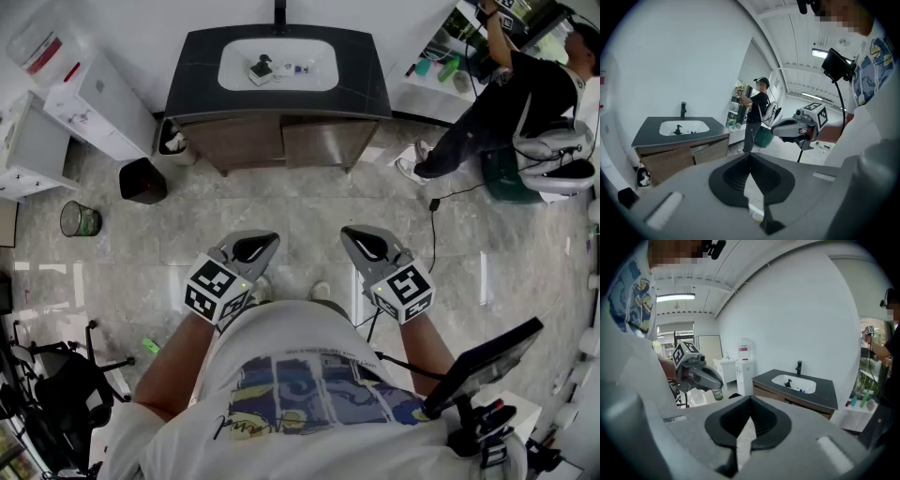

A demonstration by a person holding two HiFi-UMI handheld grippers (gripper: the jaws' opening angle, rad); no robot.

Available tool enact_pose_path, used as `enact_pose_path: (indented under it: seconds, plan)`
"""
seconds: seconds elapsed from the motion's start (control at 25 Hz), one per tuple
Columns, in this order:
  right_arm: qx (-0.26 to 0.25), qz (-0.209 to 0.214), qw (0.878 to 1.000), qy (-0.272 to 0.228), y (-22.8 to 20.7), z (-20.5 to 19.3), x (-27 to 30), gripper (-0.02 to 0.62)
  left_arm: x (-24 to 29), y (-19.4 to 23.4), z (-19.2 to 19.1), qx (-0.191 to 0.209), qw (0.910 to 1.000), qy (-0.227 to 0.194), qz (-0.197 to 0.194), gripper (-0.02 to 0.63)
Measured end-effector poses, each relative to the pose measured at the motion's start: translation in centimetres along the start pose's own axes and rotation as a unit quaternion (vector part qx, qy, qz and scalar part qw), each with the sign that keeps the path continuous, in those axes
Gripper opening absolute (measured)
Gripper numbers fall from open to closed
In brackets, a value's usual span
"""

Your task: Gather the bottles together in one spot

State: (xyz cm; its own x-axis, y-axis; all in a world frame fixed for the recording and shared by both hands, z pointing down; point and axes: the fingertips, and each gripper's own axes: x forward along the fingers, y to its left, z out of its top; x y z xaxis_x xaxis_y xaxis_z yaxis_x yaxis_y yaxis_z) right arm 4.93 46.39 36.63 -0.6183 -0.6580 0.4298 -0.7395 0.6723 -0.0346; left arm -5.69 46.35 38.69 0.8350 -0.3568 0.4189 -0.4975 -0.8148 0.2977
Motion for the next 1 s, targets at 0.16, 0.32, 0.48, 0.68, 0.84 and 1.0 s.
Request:
enact_pose_path:
  seconds: [0.16, 0.32, 0.48, 0.68, 0.84, 1.0]
  plan:
    - [0.000, -0.004, 1.000, 0.001, 2.4, 1.5, 2.6, -0.002, -2.7, 2.2, -0.6, 0.000, 1.0000, 0.005, -0.007, 0.003]
    - [-0.001, -0.002, 1.000, 0.006, 4.9, 2.2, 5.2, -0.002, -5.1, 4.1, -1.6, 0.005, 0.9999, 0.006, -0.010, 0.003]
    - [-0.002, 0.004, 1.000, 0.020, 7.1, 2.4, 7.1, -0.002, -6.7, 5.8, -2.5, 0.000, 0.9999, 0.006, -0.009, 0.003]
    - [0.011, -0.001, 1.000, 0.022, 6.2, 3.1, 8.4, 0.000, -6.5, 7.5, -2.2, -0.006, 1.0000, -0.002, -0.005, 0.003]
    - [0.016, 0.018, 1.000, 0.017, 4.8, 3.8, 10.6, 0.043, -5.4, 9.5, -1.4, -0.009, 0.9999, -0.007, 0.006, 0.003]
    - [0.016, 0.040, 0.999, 0.011, 2.1, 4.2, 13.9, 0.055, -3.6, 12.5, -0.5, -0.012, 0.9996, -0.003, 0.023, 0.014]
